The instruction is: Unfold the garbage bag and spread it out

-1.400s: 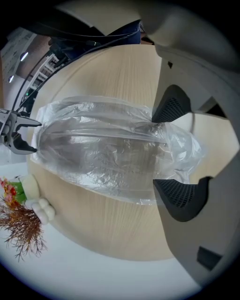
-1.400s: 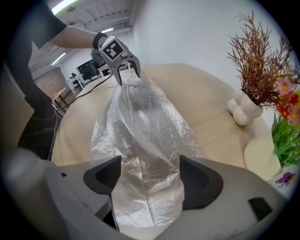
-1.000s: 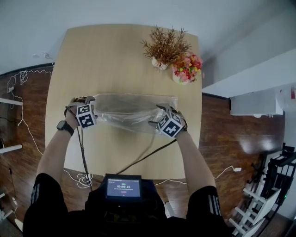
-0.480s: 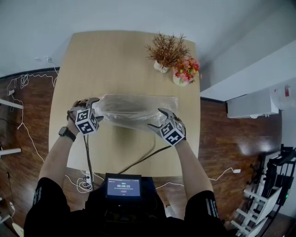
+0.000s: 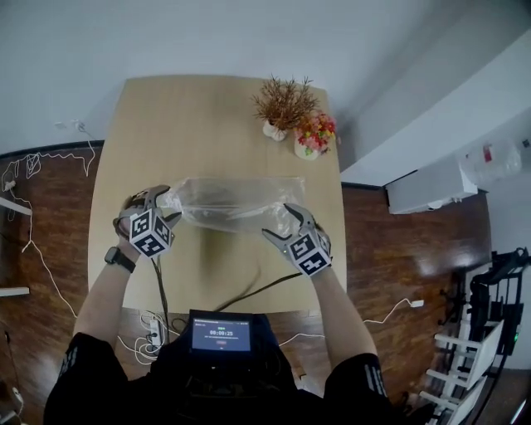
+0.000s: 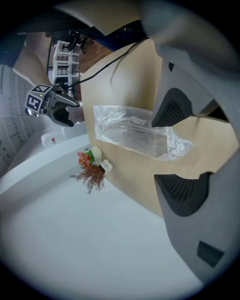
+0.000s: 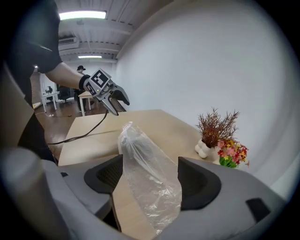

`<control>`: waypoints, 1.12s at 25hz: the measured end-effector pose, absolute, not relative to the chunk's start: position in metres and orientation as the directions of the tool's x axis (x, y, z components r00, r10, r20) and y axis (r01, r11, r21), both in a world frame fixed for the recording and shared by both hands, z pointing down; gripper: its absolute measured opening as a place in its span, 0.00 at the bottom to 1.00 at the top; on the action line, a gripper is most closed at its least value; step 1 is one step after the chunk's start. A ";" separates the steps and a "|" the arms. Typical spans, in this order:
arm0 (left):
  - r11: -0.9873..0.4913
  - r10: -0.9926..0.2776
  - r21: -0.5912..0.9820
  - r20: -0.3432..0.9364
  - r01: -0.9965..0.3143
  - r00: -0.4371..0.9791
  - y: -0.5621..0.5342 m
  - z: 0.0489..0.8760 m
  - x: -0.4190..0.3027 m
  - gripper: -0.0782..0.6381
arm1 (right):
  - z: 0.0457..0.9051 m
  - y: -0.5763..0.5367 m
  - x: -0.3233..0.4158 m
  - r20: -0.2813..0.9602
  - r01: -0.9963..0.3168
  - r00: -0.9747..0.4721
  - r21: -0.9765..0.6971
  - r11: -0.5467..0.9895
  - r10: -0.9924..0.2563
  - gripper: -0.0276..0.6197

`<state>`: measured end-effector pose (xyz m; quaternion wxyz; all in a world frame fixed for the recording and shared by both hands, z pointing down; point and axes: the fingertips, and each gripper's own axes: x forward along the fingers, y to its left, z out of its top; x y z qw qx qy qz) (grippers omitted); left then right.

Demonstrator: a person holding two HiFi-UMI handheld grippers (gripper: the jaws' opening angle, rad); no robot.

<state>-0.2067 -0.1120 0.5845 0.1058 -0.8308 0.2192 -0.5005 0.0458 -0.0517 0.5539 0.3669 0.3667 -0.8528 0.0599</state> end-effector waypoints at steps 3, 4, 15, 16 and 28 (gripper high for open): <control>-0.877 -0.476 -0.375 0.759 -0.299 0.445 -0.103 0.576 -0.204 0.57 | 0.538 -0.041 0.044 0.655 -0.673 -0.456 0.189 0.715 -0.603 0.65; -0.874 -0.482 -0.371 0.746 -0.315 0.460 -0.100 0.572 -0.203 0.59 | 0.534 -0.037 0.045 0.652 -0.676 -0.451 0.196 0.711 -0.609 0.63; -0.853 -0.497 -0.211 0.607 -0.478 0.620 -0.039 0.514 -0.189 0.64 | 0.459 -0.001 0.046 0.433 -0.775 -0.542 0.073 0.627 -0.720 0.53; -0.847 -0.508 -0.210 0.591 -0.489 0.627 -0.032 0.507 -0.188 0.64 | 0.455 0.005 0.047 0.415 -0.780 -0.545 0.068 0.623 -0.728 0.53; -0.816 -0.567 -0.214 0.479 -0.537 0.670 0.111 0.455 -0.150 0.64 | 0.443 0.130 0.059 0.339 -0.782 -0.587 -0.001 0.623 -0.735 0.48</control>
